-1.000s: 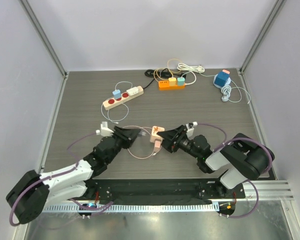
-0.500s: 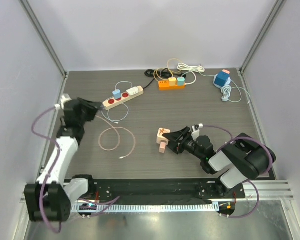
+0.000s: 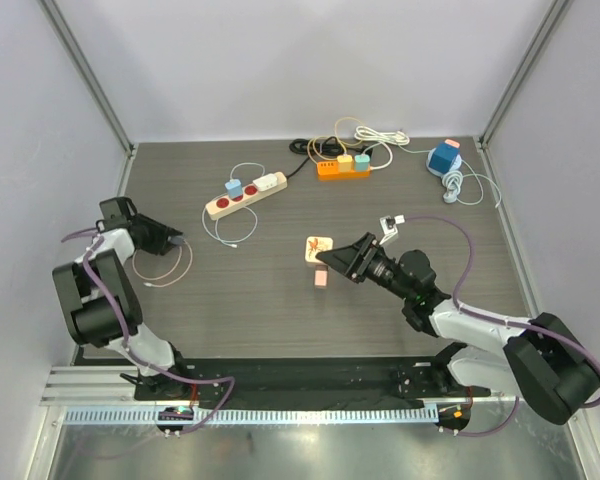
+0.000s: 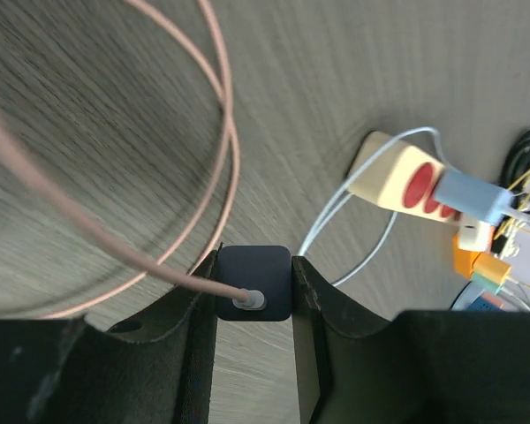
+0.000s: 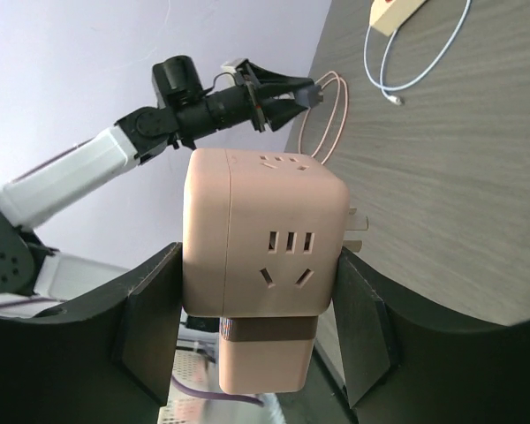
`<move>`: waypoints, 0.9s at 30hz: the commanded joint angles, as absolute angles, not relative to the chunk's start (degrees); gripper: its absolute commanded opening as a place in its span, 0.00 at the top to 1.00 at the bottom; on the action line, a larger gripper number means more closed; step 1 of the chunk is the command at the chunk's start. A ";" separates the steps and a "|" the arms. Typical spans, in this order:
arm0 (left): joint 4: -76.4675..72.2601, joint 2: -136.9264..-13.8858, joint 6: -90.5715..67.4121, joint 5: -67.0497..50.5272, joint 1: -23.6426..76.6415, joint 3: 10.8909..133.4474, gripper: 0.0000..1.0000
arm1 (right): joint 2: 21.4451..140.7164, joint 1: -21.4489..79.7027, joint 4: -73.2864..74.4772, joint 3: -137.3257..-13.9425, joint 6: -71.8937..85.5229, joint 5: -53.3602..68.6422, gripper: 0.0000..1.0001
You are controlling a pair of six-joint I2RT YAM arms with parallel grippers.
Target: Pull the plug off the socket
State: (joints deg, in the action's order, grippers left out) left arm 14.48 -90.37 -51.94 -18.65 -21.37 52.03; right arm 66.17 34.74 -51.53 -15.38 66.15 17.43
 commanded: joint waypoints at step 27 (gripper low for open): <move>27.78 -35.10 -52.54 -14.92 2.90 31.05 0.03 | 68.29 33.49 -45.09 -18.02 59.77 18.90 0.99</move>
